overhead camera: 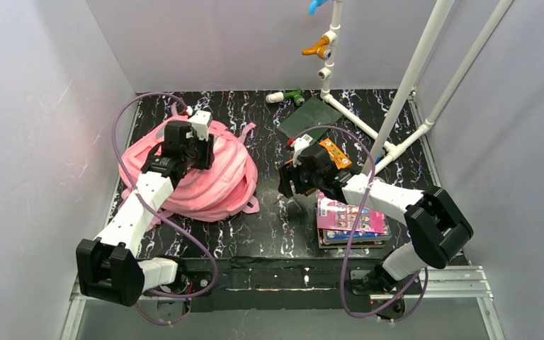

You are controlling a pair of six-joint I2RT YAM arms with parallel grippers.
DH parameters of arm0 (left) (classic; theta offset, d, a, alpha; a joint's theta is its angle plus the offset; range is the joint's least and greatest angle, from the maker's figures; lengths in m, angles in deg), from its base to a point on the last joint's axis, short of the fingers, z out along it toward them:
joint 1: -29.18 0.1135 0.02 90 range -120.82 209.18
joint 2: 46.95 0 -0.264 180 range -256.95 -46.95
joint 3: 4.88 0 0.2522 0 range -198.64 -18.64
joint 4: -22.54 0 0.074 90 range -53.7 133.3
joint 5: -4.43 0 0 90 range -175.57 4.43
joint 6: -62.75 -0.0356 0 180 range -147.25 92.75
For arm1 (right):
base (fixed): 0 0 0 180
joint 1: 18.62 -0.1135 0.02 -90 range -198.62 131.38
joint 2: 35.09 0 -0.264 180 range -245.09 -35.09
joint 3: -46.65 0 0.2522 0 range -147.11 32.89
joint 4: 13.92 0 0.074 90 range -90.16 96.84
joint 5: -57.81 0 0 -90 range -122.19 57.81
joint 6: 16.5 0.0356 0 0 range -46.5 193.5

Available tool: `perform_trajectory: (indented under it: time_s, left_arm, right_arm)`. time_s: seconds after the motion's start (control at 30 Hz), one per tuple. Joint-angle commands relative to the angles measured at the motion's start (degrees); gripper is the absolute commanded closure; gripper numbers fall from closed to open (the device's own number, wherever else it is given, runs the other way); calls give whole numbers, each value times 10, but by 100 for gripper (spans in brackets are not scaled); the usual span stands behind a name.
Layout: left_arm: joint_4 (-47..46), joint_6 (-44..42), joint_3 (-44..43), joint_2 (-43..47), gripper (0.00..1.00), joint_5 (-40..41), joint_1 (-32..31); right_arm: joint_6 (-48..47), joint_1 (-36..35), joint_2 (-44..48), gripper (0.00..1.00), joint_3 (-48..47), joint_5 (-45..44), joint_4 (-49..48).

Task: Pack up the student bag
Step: Unzip the student bag at the center of the board.

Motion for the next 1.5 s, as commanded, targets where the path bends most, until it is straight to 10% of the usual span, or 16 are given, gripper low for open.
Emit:
perform_trajectory:
  time_s: [0.0,0.17,0.7,1.1,1.47]
  left_arm:
    - [-2,66,1,36,44,22,5]
    - [-39,131,-14,43,30,-159,-44]
    - [83,92,-83,-212,9,190,-207]
    - [3,-39,-54,-302,53,180,-284]
    - [8,-191,33,-185,65,143,-297]
  right_arm:
    - [-21,14,56,22,-25,-74,92]
    - [7,21,143,21,5,-130,153]
    - [41,34,89,18,-16,-55,85]
    - [6,62,139,17,14,-88,107]
    - [-23,88,111,17,-8,-67,93]
